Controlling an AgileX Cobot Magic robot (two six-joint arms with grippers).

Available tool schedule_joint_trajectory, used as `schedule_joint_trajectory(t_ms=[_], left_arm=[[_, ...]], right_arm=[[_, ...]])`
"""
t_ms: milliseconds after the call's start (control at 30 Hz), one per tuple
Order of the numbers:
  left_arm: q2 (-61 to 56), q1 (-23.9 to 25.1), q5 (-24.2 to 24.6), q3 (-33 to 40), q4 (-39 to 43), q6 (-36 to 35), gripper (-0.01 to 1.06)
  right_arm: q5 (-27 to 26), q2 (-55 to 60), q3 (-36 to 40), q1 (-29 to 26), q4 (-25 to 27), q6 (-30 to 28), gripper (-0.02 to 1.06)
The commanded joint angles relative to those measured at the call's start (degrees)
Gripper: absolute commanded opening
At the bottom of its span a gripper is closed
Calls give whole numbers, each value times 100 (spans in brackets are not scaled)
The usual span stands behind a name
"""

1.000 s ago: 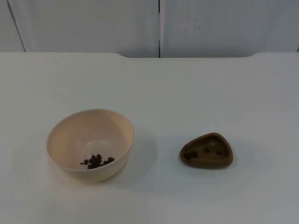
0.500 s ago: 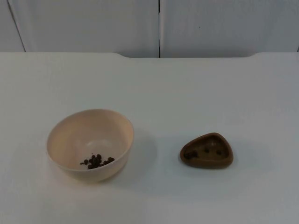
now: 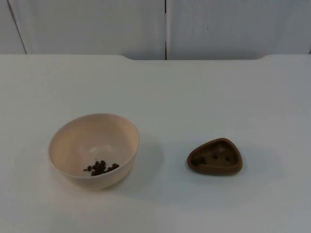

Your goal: Pick up the bowl with the left hand and pour the coffee beans from the cup into the bowl with the right hand.

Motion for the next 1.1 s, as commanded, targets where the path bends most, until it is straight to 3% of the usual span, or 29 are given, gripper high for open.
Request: schedule_joint_trajectory(t_ms=[0,667,800,867,1067], left_arm=[[-26,-5,-32,31,-126,59,105],[-26,-5,-32,31,-146,73,105],[-26,-5,-32,31,-146,73,105],[-26,-5,-32,31,-146,73,105],[-26,-5,-32,31,-146,73,105]], right_arm=[[-22,-25,5,-13,-37,0,80],[-22,-25,5,-13,-37,0,80],[-22,-25,5,-13,-63,59,92],[-22,-25,5,-13,-63,59,105],[-22,-25,5,-13,-63,59,105]])
